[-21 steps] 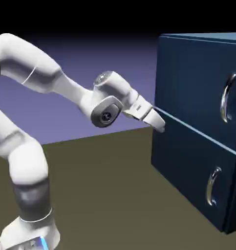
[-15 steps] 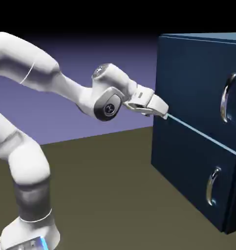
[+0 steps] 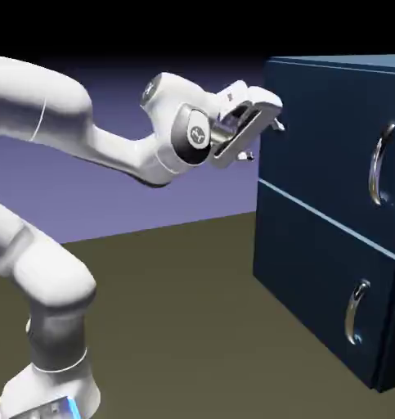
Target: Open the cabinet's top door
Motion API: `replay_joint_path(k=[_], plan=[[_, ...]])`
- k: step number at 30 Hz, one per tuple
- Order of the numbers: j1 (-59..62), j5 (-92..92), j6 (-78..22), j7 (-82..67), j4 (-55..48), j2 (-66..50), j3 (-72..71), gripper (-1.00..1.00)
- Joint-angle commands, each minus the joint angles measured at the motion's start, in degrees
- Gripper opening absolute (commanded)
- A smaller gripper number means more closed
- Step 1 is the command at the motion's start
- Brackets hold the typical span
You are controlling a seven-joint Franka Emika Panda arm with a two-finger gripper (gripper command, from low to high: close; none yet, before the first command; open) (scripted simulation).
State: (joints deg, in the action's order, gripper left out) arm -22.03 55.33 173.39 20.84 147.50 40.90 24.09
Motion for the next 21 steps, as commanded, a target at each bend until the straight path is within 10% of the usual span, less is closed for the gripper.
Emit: replay_joint_path(k=[1,21], plan=[[-1.0,2.5,0.0,-1.0,-0.6,0.4,1.1,0.0],[-20.2,52.3,-0.6,-20.4,-12.8,7.8,22.8,0.0]])
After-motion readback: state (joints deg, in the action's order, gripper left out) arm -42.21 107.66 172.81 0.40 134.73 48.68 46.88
